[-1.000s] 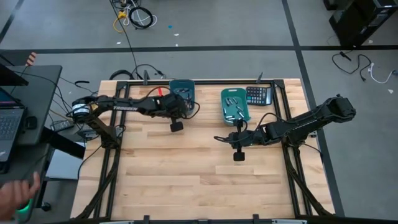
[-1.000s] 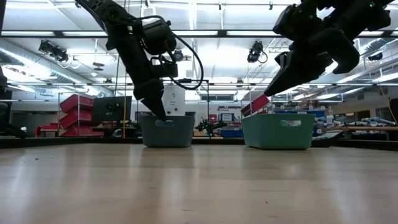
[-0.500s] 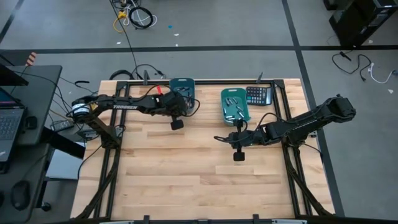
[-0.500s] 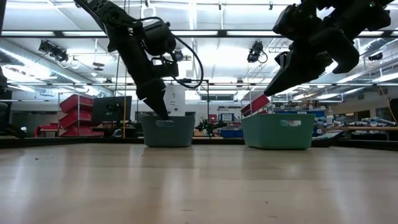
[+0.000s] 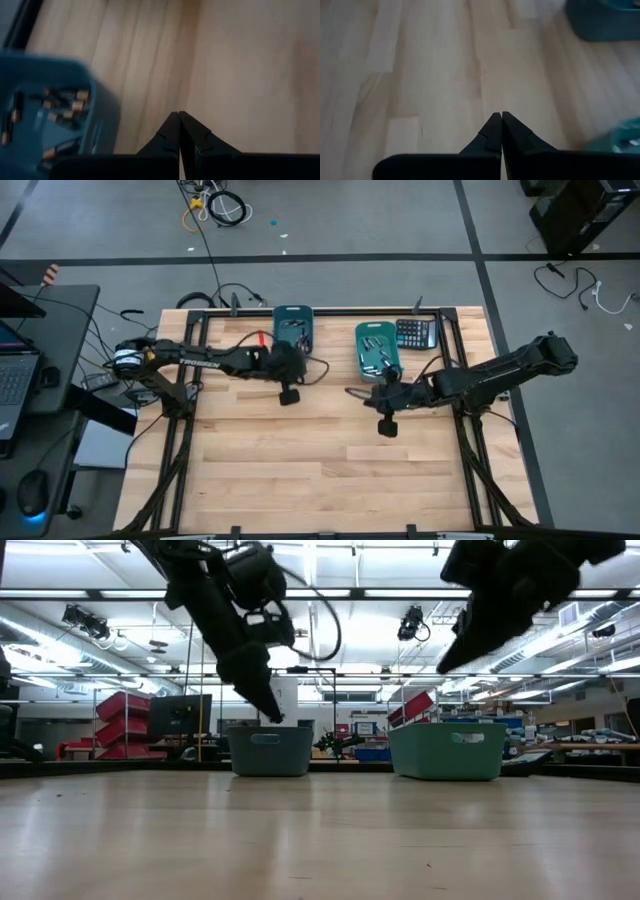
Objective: Sort batteries
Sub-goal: Move all the bins to the top corner of the table
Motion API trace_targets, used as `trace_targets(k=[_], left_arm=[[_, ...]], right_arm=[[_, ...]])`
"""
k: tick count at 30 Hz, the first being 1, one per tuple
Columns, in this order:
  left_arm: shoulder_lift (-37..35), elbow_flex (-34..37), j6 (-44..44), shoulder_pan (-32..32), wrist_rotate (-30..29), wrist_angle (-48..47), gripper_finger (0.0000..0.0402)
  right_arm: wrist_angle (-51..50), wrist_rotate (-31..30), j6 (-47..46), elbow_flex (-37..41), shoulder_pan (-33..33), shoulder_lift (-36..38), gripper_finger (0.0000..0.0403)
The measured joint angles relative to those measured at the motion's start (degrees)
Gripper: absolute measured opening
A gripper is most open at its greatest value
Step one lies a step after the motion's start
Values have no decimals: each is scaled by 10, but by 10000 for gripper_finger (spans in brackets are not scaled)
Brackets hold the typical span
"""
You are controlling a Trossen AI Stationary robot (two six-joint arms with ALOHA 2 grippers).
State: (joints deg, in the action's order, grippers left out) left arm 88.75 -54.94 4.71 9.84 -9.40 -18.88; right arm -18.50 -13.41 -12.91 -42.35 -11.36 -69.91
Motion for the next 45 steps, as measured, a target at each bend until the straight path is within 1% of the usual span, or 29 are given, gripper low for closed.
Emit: trace_targets(k=[5, 9, 12, 20, 22, 26, 30, 33, 39, 45], left_arm=[[0, 0, -9, -68, -58, 50, 0], [0, 0, -23, -128, -121, 92, 0], [0, 0, -29, -174, -165, 115, 0], [0, 0, -51, -287, -286, 135, 0], [0, 0, -56, -310, -315, 135, 0], [0, 0, -56, -351, -365, 133, 0], [0, 0, -52, -385, -409, 133, 0], [0, 0, -51, -403, -436, 133, 0], [0, 0, -52, -425, -449, 132, 0], [0, 0, -54, -443, -465, 131, 0]], right_arm=[[-102, -10, -51, -56, 28, 44, 0], [-214, -34, -87, -104, 76, 61, 0], [-281, -35, -101, -123, 128, 61, 0], [-378, -34, -106, -129, 297, 59, 0], [-387, -26, -105, -129, 335, 56, 0], [-386, 14, -100, -129, 403, 48, 0], [-386, 24, -100, -129, 449, 25, 0], [-378, 26, -99, -129, 472, -3, 0], [-346, 26, -95, -129, 501, -66, 0], [-323, 28, -74, -129, 515, -126, 0]])
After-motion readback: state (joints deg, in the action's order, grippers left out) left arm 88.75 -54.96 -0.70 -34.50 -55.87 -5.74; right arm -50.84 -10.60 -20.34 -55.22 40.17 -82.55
